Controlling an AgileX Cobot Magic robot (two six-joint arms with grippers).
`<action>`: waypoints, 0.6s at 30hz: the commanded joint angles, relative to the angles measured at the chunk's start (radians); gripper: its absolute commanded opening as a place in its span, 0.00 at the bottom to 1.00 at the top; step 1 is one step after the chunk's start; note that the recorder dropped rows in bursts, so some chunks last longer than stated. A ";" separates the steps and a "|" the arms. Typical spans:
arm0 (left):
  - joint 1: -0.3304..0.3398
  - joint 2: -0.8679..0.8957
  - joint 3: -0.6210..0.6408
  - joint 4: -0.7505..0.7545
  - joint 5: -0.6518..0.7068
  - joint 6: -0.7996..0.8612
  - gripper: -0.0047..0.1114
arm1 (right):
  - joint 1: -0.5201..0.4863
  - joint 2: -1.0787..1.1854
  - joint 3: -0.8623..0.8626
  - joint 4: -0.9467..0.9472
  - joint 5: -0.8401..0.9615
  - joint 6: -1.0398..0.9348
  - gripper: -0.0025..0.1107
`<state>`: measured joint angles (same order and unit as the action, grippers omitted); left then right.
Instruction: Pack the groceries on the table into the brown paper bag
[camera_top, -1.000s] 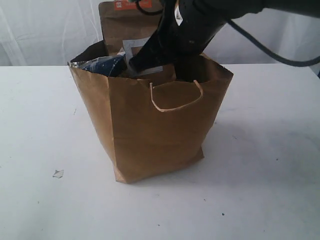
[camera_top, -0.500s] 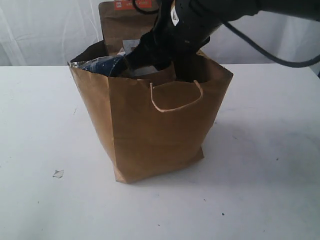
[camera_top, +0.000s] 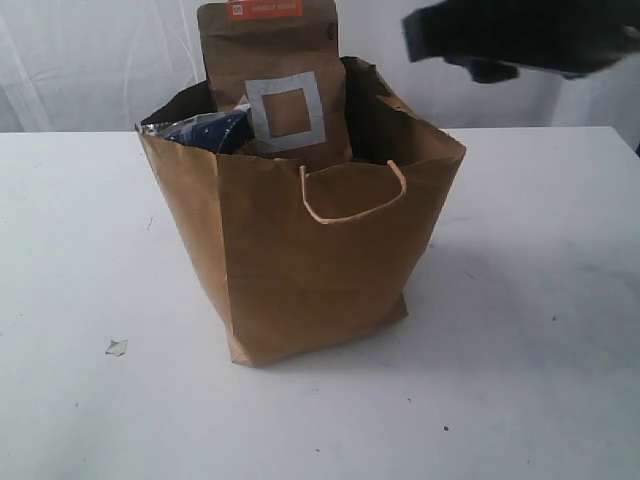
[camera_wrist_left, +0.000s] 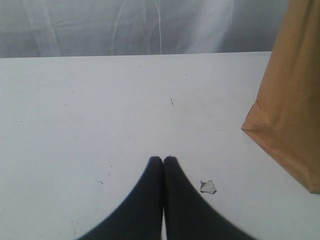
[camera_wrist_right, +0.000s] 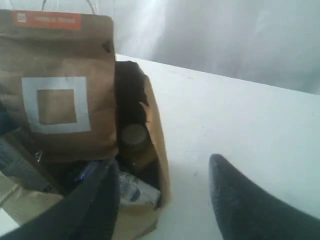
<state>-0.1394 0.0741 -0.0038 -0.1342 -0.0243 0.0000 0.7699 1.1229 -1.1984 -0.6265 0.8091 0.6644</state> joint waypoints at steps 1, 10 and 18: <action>0.002 -0.005 0.004 0.001 0.002 0.000 0.04 | -0.003 -0.173 0.126 -0.049 0.036 0.064 0.48; 0.002 -0.005 0.004 0.001 0.002 0.000 0.04 | -0.003 -0.427 0.275 -0.104 0.052 0.002 0.42; 0.002 -0.005 0.004 0.001 0.002 0.000 0.04 | -0.003 -0.666 0.466 -0.044 -0.007 -0.004 0.02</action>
<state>-0.1394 0.0741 -0.0038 -0.1342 -0.0243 0.0000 0.7699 0.5064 -0.7640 -0.6820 0.8401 0.6719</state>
